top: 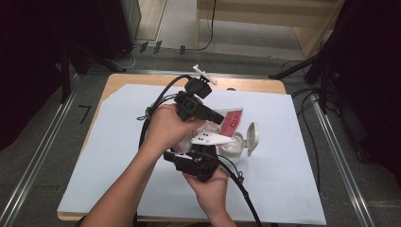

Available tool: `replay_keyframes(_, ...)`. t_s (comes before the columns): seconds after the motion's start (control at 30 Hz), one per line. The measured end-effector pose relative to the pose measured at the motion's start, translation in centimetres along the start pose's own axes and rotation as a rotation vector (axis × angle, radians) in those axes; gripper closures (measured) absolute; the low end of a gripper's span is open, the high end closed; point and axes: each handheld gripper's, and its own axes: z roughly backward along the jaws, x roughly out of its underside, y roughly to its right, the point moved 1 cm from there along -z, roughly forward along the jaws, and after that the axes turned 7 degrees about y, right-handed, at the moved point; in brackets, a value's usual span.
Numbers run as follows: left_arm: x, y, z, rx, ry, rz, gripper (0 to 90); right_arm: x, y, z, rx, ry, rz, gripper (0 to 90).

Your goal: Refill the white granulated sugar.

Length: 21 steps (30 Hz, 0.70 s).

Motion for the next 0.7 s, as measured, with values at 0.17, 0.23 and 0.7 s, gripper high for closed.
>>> replay_keyframes(0.17, -0.11, -0.08, -0.21, 0.003, 0.002, 0.008, 84.9, -0.02, 0.19, 0.00, 0.005, -0.004, 0.001, 64.2)
replay_keyframes(0.23, -0.23, -0.10, -0.34, 0.002, -0.002, 0.008, 84.8, -0.06, 0.33, 0.02, 0.004, -0.004, -0.005, 64.2)
replay_keyframes(0.7, -0.54, 0.30, -0.57, 0.000, -0.005, -0.011, 85.0, -0.13, 0.53, 0.32, 0.012, 0.008, 0.000, 64.2)
